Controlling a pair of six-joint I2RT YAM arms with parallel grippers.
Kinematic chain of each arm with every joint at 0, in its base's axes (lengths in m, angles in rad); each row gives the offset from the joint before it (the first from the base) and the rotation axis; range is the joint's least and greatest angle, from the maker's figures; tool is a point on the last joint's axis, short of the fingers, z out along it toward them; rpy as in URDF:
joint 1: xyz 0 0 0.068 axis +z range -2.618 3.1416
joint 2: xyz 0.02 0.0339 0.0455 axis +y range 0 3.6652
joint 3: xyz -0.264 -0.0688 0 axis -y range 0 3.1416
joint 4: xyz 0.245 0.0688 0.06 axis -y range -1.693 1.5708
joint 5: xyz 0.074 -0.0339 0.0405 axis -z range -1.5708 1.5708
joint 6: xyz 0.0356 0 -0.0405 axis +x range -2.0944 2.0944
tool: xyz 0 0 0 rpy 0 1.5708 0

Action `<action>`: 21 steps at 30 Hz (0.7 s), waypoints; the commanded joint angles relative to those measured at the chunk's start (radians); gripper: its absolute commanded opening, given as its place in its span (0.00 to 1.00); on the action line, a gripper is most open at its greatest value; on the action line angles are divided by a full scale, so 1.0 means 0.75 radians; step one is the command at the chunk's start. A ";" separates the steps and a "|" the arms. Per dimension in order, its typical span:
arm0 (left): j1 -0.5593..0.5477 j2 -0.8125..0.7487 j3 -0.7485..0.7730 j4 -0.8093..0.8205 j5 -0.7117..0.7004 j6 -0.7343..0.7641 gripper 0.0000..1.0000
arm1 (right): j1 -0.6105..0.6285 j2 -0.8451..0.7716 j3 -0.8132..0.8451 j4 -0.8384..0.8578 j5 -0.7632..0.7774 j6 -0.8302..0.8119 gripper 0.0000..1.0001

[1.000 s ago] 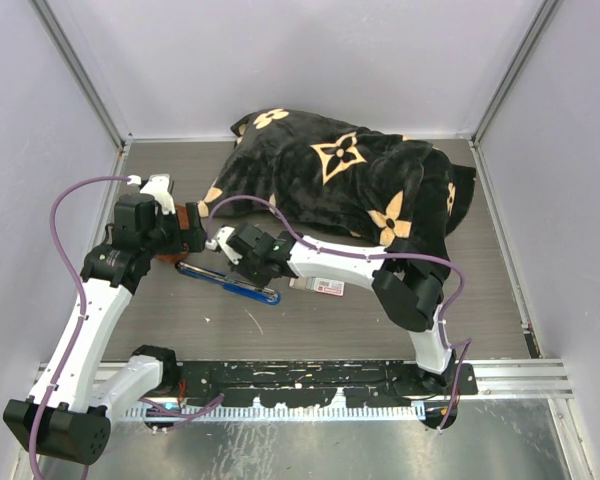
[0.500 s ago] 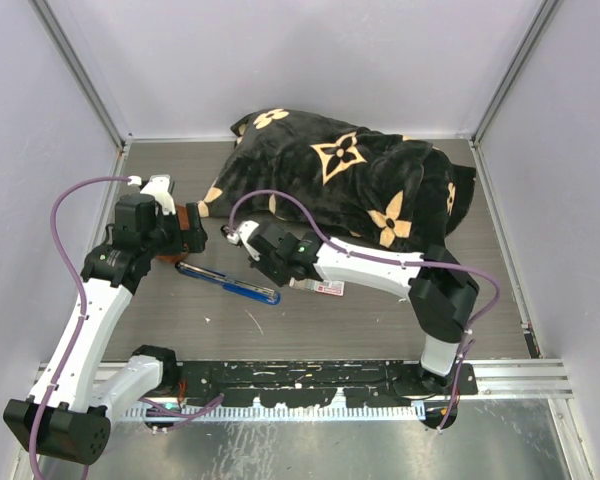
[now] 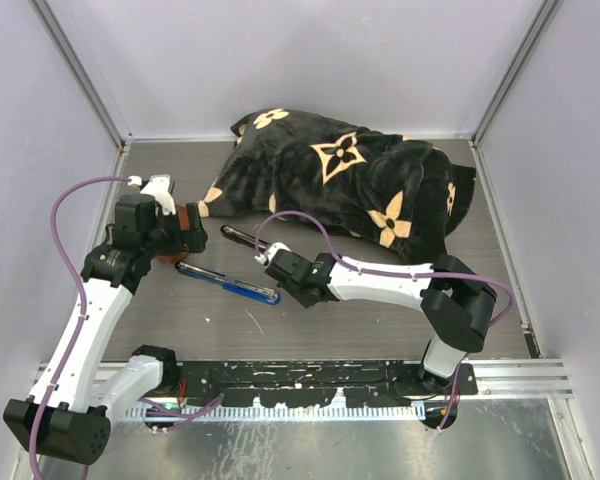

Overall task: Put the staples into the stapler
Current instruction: Pick up the stapler.

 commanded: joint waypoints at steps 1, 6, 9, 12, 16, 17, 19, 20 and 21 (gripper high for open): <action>0.002 -0.021 0.003 0.044 0.022 -0.005 0.98 | 0.045 -0.045 -0.023 -0.009 0.169 0.098 0.16; 0.002 -0.024 0.001 0.044 0.023 -0.005 0.98 | 0.070 -0.021 -0.044 -0.009 0.247 0.141 0.16; 0.003 -0.024 -0.001 0.044 0.024 -0.004 0.98 | 0.077 -0.003 -0.049 -0.014 0.290 0.158 0.16; 0.003 -0.026 -0.001 0.044 0.025 -0.004 0.98 | 0.079 -0.007 -0.045 -0.018 0.354 0.180 0.16; 0.003 -0.027 -0.001 0.043 0.022 -0.005 0.98 | 0.074 0.013 -0.014 -0.044 0.463 0.172 0.16; 0.003 -0.026 -0.001 0.044 0.022 -0.006 0.98 | 0.072 0.028 -0.004 -0.050 0.485 0.165 0.16; 0.003 -0.026 -0.001 0.043 0.022 -0.004 0.98 | 0.067 0.056 0.010 -0.053 0.518 0.150 0.17; 0.004 -0.028 -0.001 0.044 0.023 -0.005 0.98 | 0.062 0.067 0.016 -0.052 0.530 0.144 0.16; 0.004 -0.029 -0.001 0.044 0.021 -0.006 0.98 | 0.058 0.079 0.022 -0.047 0.542 0.133 0.17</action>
